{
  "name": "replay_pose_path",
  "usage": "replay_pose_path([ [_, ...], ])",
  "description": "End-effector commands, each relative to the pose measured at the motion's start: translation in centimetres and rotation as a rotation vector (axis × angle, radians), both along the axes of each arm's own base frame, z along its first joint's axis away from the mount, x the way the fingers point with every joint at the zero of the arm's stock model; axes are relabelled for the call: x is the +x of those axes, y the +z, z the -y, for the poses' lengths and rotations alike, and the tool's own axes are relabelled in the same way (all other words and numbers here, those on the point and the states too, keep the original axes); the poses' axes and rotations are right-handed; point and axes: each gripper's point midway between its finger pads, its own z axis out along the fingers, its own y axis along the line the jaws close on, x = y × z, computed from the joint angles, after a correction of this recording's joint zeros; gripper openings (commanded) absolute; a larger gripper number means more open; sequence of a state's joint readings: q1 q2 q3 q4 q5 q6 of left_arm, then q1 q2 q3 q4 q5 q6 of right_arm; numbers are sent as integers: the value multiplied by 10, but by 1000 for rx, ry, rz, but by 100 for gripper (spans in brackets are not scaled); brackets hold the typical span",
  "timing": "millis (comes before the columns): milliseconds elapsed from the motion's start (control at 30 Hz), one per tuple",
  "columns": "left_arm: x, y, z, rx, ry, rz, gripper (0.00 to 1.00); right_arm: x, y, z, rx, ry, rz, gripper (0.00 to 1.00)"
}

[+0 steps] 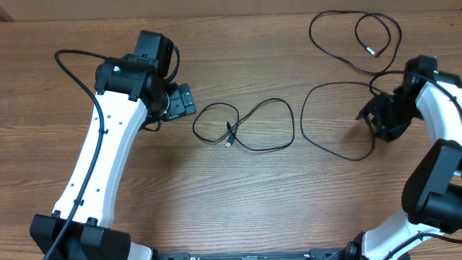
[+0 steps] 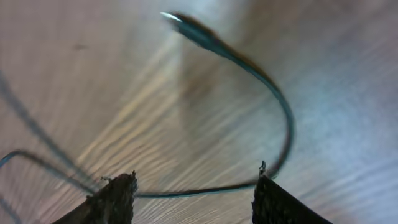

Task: Untangle cables

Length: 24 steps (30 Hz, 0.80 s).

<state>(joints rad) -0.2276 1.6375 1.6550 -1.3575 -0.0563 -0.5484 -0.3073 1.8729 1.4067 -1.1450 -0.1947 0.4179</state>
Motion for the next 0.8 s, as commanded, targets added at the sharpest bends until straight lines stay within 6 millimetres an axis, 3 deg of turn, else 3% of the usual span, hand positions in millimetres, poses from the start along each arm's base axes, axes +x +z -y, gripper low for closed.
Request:
replay_pose_path([
  [0,0,-5,0,-3,11,-16,100,-26,-16,18,-111,-219,-123,61],
  [133,0,-5,0,-3,11,-17,99,-45,-32,26,-180,-336,-195,60],
  [400,1,-4,0,-4,11,-13,100,-65,-59,19,-170,-360,-232,59],
  [533,1,-4,0,-5,11,-10,99,-74,-67,16,-167,-358,-253,54],
  [767,1,-4,0,-5,11,-10,99,-71,-74,17,-171,-361,-226,31],
])
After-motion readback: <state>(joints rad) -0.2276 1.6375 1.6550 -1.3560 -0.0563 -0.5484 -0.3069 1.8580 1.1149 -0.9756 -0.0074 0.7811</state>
